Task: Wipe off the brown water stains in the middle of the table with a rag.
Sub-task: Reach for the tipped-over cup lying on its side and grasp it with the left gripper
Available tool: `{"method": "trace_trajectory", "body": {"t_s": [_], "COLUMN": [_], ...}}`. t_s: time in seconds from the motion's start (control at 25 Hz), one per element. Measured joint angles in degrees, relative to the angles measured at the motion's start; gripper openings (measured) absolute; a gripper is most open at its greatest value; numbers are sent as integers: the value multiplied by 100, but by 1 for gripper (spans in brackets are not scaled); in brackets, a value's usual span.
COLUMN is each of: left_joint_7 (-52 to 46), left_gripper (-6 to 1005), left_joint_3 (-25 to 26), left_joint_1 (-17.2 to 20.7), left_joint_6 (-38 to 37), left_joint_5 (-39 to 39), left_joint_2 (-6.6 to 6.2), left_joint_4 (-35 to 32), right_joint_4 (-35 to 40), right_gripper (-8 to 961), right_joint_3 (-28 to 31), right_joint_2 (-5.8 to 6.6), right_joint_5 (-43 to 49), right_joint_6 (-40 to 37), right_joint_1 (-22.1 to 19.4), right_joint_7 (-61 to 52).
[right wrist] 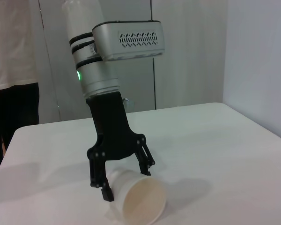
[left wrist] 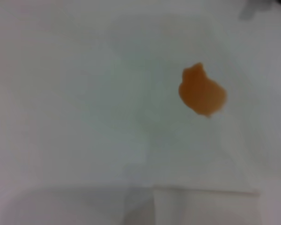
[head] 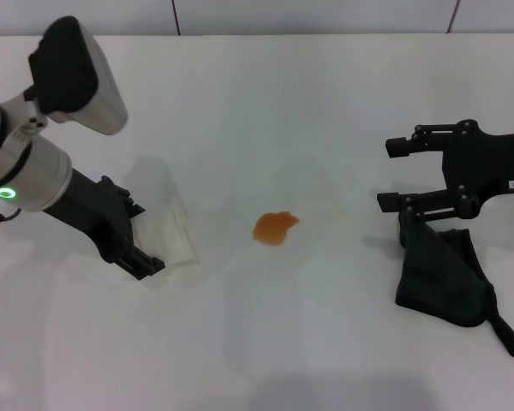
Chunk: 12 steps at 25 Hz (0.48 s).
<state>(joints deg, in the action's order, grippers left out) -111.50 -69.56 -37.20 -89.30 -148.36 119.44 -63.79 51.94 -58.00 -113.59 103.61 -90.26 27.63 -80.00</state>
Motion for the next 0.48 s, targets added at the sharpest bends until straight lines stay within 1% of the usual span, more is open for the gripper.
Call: {"method": "trace_trajectory", "body": {"t_s": [0.2, 0.48], "left_joint_7": [4, 10], "left_gripper": [793, 785], "left_joint_3": [-309, -406], "left_joint_1": [31, 55], "left_joint_6": [288, 457], "left_joint_5": [17, 162], "left_joint_2": [11, 18], "left_joint_4": [12, 34], "right_joint_4": [0, 0], "right_gripper": [782, 781], "right_joint_3": [0, -20], "right_joint_2": [-9, -15], "right_joint_5": [0, 6], "right_joint_6": [18, 47], "right_joint_1": [6, -1], "right_joint_7": [1, 2]}}
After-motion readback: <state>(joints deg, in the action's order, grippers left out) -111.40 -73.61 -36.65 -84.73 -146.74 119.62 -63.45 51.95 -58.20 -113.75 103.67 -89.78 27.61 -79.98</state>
